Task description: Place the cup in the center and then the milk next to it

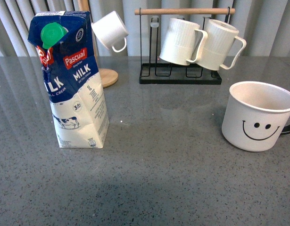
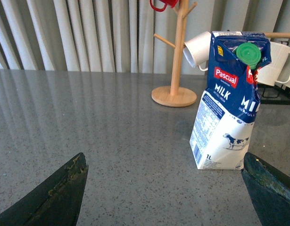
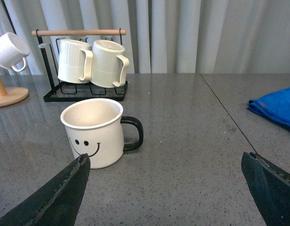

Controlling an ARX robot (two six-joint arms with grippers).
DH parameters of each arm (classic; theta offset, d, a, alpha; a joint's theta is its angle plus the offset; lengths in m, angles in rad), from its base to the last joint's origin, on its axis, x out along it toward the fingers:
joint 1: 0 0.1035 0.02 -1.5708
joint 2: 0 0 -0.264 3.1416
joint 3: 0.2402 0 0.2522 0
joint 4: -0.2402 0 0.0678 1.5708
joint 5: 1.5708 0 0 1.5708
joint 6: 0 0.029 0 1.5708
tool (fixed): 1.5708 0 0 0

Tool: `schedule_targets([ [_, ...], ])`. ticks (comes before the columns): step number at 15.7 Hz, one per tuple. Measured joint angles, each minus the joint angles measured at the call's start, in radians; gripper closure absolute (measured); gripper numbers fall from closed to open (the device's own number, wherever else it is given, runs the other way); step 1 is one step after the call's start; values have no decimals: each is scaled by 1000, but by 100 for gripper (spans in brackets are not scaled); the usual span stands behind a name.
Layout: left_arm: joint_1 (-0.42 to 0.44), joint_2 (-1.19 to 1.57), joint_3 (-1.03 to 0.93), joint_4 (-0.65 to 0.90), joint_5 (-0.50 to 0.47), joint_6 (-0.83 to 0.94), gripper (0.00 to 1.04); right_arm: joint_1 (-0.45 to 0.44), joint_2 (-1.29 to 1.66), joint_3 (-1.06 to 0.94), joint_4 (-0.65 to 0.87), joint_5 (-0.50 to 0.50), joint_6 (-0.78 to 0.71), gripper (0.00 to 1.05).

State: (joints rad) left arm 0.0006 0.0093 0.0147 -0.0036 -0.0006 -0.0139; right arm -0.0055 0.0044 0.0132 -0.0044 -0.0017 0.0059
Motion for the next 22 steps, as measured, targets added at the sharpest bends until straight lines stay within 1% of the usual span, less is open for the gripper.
schedule_targets([
  [22,0,0,0,0,0,0,7,0,0,0,0,0,0,7],
])
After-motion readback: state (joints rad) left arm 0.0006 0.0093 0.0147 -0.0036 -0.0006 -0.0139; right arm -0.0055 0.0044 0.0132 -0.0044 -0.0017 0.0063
